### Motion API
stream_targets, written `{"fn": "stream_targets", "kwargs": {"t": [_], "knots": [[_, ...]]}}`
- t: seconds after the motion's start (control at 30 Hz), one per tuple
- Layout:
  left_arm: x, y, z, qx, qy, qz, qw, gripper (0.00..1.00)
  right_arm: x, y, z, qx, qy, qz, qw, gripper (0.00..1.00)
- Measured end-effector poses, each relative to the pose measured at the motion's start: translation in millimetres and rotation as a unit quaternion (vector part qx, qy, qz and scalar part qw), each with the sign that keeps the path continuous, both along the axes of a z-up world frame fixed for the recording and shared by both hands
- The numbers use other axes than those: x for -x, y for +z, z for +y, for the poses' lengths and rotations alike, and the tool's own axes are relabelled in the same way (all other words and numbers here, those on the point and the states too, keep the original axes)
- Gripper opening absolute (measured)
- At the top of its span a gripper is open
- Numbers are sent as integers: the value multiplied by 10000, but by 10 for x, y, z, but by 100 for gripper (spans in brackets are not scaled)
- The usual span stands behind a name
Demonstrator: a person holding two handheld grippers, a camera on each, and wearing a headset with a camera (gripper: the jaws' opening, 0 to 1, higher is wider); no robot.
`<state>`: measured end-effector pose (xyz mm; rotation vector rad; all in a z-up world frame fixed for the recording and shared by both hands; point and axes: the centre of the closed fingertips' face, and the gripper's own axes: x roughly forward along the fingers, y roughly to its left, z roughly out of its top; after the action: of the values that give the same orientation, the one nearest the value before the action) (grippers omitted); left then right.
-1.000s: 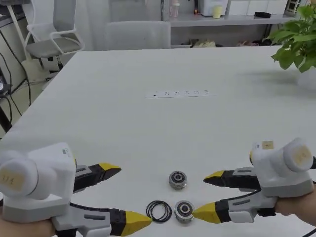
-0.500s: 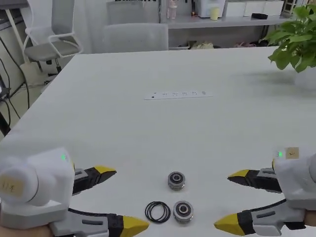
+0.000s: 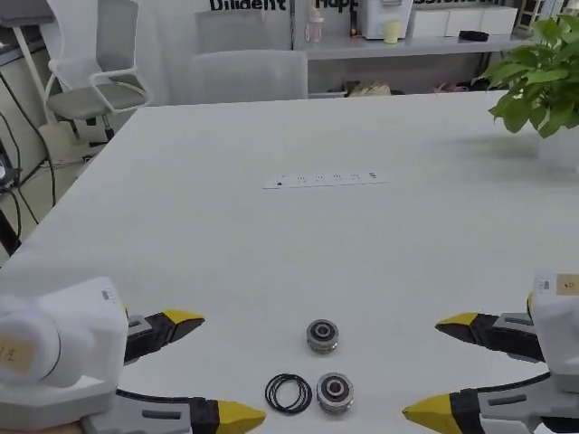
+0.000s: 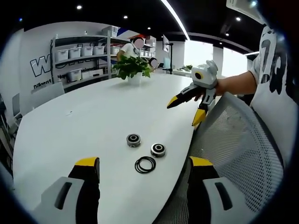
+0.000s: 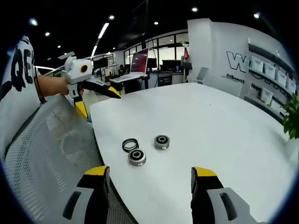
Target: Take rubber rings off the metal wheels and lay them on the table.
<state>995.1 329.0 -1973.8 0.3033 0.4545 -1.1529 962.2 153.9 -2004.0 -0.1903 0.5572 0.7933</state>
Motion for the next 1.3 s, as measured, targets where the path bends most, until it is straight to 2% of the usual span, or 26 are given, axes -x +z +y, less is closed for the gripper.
{"fn": "stream_targets", "kwargs": {"t": [0.43,0.63,0.83,1.3], "knots": [[-8,-44,39,-59,114,-30,9999,72,17,-46,-25,21,-125,31,9999,69],[9,-101,46,-195,63,-8,9998,71,15,-76,-28,19,-193,50,9998,68],[9,-120,55,-236,66,0,9997,71,29,-96,-32,68,-215,62,9997,68],[-10,-108,70,-225,103,-50,9997,70,45,-147,-44,52,-300,183,9994,65]]}}
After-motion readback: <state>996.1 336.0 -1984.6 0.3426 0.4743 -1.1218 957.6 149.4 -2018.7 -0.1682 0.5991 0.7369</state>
